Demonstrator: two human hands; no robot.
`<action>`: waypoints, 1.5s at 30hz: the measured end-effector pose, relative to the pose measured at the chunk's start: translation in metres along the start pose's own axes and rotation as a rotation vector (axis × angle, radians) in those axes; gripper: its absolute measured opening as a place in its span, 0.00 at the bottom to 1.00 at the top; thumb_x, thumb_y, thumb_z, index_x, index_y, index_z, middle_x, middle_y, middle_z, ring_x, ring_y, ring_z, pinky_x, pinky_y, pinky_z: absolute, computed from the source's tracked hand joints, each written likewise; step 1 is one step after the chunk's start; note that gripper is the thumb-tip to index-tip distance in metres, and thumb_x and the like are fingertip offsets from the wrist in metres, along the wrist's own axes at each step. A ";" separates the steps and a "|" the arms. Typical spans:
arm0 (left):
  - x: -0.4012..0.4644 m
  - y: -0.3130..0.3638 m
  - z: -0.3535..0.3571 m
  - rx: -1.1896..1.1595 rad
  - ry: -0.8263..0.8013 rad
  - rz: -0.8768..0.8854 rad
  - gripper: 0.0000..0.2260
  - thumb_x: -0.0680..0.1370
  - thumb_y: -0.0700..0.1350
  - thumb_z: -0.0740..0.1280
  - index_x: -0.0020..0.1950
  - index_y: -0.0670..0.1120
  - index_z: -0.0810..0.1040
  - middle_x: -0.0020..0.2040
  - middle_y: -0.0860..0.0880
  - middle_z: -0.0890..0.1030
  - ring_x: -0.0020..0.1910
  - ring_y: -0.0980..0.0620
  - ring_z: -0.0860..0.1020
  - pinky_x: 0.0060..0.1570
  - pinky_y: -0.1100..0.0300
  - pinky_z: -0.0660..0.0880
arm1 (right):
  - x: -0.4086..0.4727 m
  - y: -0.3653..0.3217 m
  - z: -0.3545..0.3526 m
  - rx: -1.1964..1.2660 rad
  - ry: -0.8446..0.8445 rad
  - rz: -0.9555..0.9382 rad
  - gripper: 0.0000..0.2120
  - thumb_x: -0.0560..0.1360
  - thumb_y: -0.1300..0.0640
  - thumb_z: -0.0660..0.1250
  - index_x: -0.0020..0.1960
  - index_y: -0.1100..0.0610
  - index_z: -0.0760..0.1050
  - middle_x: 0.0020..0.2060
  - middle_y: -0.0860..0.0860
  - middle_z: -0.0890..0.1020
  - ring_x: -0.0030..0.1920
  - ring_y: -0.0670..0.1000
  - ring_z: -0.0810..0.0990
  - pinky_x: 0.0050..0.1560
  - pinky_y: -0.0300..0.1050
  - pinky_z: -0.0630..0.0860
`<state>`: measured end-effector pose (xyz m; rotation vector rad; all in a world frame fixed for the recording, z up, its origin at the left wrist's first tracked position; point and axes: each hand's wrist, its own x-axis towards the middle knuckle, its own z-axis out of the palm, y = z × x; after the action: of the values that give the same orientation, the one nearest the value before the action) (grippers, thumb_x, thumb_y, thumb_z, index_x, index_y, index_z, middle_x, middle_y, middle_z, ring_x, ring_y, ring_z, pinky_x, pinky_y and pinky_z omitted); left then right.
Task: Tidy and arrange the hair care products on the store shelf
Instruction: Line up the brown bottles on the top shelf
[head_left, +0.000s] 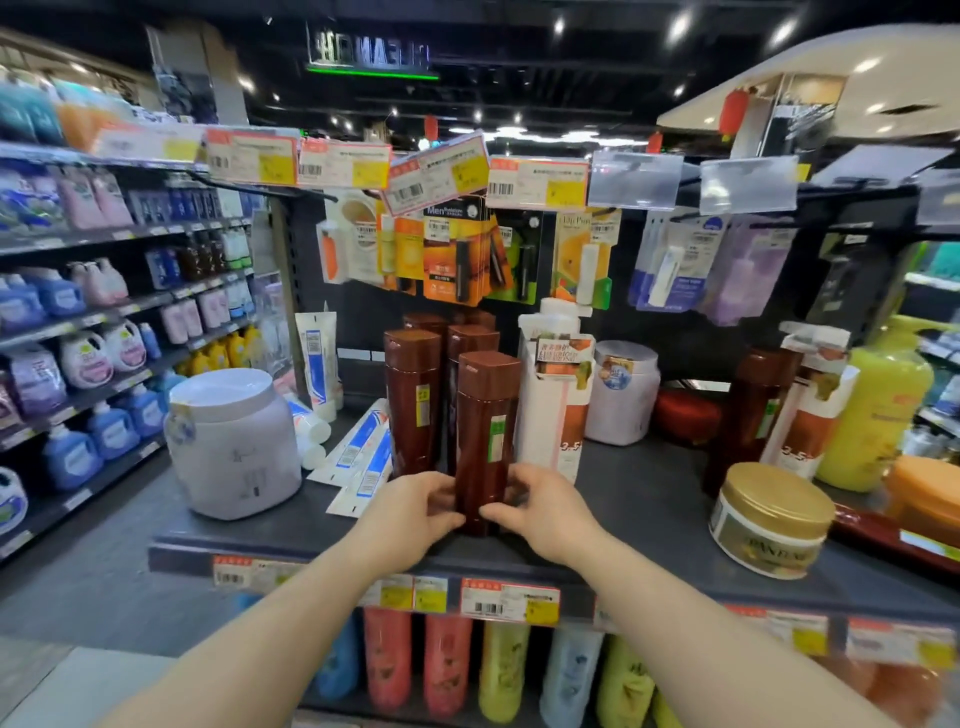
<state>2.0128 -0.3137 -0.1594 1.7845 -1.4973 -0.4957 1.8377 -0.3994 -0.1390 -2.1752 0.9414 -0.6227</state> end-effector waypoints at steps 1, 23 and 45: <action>0.000 0.000 0.000 0.011 0.018 -0.009 0.15 0.71 0.42 0.74 0.57 0.51 0.80 0.47 0.55 0.85 0.48 0.59 0.82 0.57 0.52 0.77 | 0.000 -0.001 0.002 0.000 0.007 -0.003 0.15 0.72 0.54 0.73 0.58 0.52 0.77 0.42 0.42 0.80 0.42 0.42 0.78 0.47 0.37 0.73; -0.001 0.014 -0.001 0.191 0.137 -0.101 0.17 0.73 0.53 0.72 0.60 0.53 0.76 0.47 0.58 0.79 0.50 0.57 0.78 0.51 0.59 0.75 | 0.011 -0.009 0.010 -0.085 0.003 -0.018 0.19 0.75 0.51 0.70 0.65 0.50 0.73 0.57 0.47 0.81 0.56 0.48 0.79 0.56 0.41 0.74; -0.040 0.088 0.026 0.562 0.097 0.129 0.22 0.76 0.63 0.59 0.62 0.52 0.79 0.58 0.51 0.81 0.59 0.49 0.77 0.58 0.54 0.72 | -0.051 0.013 -0.059 -0.594 0.135 -0.112 0.25 0.76 0.42 0.64 0.70 0.49 0.70 0.66 0.50 0.75 0.67 0.56 0.69 0.66 0.52 0.68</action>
<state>1.9265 -0.2870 -0.1174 2.0687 -1.7842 0.0929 1.7618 -0.3899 -0.1182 -2.7507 1.1955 -0.6007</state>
